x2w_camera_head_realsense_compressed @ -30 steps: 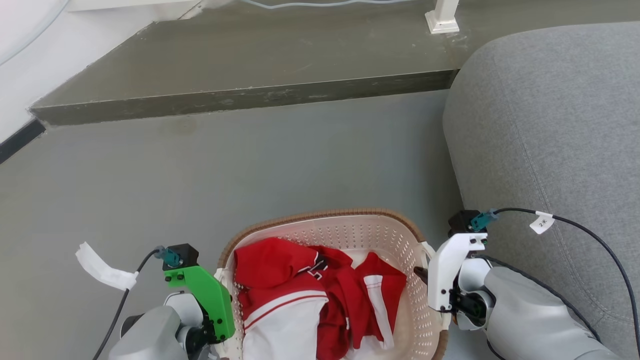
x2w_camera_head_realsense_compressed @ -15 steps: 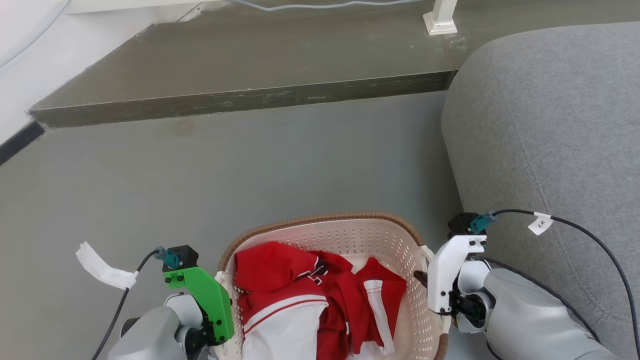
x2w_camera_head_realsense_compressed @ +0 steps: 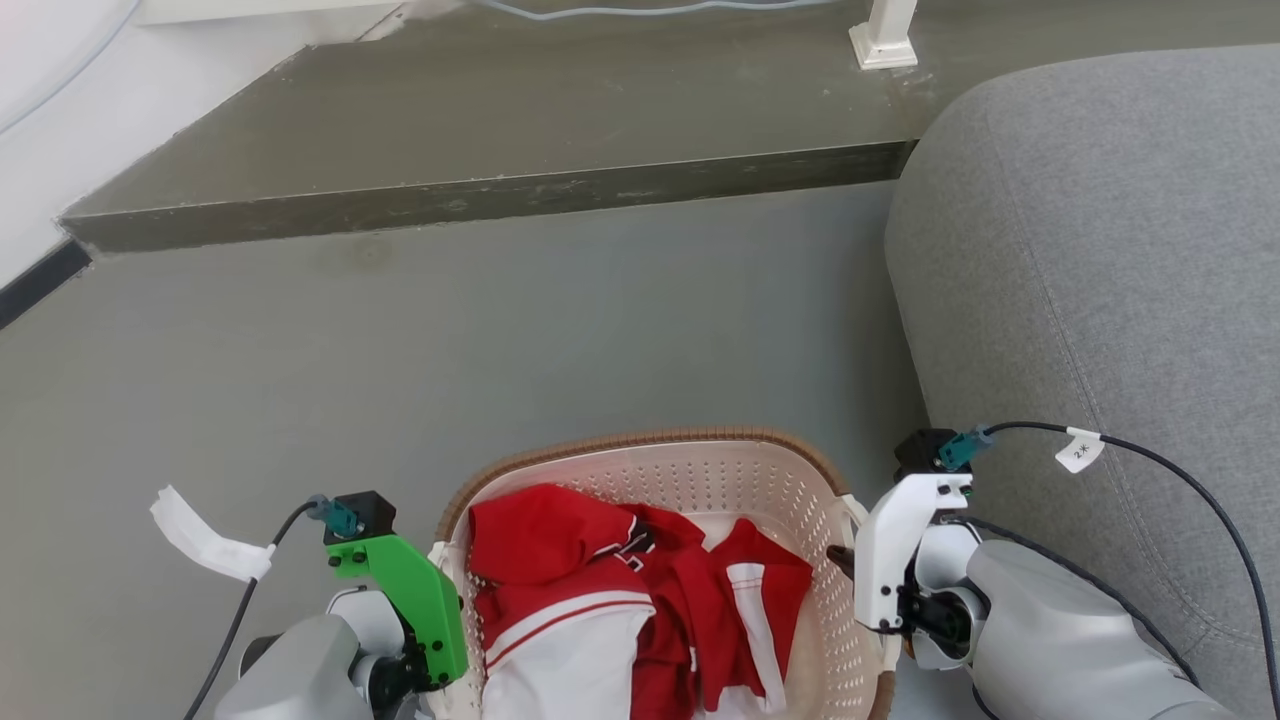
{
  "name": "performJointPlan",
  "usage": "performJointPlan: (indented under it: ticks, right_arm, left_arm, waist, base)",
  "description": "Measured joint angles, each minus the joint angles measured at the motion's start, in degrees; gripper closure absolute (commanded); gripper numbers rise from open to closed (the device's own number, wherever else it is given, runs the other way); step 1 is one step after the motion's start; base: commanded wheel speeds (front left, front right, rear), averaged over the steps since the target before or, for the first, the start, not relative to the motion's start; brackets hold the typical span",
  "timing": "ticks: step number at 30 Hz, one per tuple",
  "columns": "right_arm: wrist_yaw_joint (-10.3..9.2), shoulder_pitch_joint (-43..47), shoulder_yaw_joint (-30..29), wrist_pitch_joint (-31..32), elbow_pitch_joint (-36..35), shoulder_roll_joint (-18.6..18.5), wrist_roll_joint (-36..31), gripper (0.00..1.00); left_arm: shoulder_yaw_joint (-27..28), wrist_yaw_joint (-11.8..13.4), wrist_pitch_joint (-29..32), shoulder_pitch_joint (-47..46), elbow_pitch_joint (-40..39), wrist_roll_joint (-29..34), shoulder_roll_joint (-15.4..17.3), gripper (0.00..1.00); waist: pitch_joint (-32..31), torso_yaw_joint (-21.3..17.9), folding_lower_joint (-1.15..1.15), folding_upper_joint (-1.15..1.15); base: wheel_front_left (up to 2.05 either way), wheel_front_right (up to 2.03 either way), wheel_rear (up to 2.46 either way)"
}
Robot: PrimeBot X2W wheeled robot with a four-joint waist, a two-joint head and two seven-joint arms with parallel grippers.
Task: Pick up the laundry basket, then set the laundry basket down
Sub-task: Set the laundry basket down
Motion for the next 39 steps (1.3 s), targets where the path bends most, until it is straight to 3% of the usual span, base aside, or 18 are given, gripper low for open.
performJointPlan:
  ticks: [16,39]
  right_arm:
    - [0.00,-4.2,0.3,-3.6,-0.1,-0.1,0.3,1.00]
    - [0.00,-13.0,-0.2,-10.9,-0.8,-0.2,0.3,1.00]
  left_arm:
    - [-0.1,0.0,-3.4,-3.2,-1.2,-0.1,1.0,1.00]
    - [0.6,-0.2,-11.7,-13.0,-1.5,1.7,2.6,1.00]
  waist:
    - [5.5,0.1,0.00,0.00]
    - [21.9,0.5,0.00,0.00]
  base:
    - [0.00,0.00,0.00]
    - [0.00,0.00,0.00]
